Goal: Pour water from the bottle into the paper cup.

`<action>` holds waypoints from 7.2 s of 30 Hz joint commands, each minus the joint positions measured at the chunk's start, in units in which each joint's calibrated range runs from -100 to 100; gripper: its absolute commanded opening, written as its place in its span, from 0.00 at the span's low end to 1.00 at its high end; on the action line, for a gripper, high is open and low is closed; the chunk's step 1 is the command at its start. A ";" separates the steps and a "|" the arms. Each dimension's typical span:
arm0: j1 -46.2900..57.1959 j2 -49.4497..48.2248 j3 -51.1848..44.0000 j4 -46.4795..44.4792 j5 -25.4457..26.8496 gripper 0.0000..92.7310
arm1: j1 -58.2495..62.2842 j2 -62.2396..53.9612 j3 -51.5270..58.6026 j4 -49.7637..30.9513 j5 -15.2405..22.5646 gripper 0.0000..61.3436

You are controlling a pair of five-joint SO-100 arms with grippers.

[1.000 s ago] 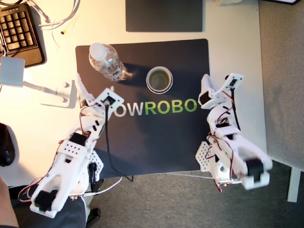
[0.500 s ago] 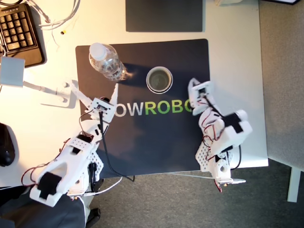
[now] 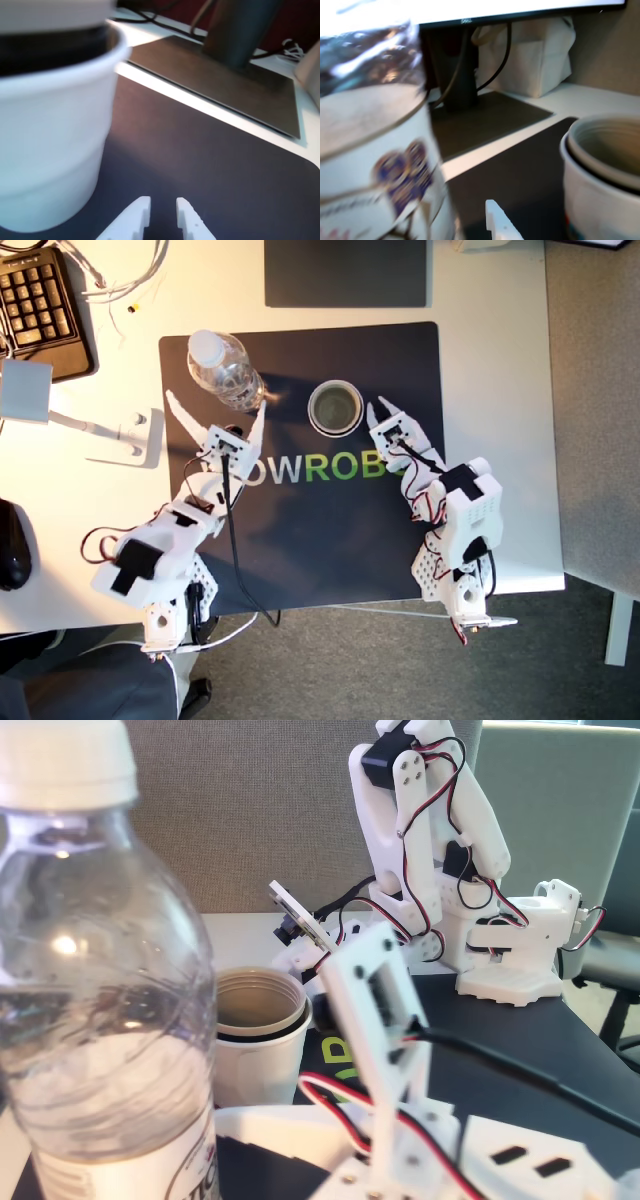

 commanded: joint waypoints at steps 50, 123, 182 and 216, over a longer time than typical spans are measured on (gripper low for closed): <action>1.27 -43.12 -25.78 39.95 -22.32 0.00 | -9.41 -19.41 2.69 1.55 -3.03 0.62; -8.41 -51.20 -50.86 104.71 -46.40 0.00 | -3.31 -43.28 12.23 8.82 -1.76 0.00; -8.15 -40.34 -74.39 121.58 -54.85 0.00 | -14.43 -45.94 -3.58 25.32 -3.91 0.00; -7.37 -44.16 -69.94 121.74 -54.75 0.00 | -14.19 -41.05 -14.58 31.53 -4.30 0.00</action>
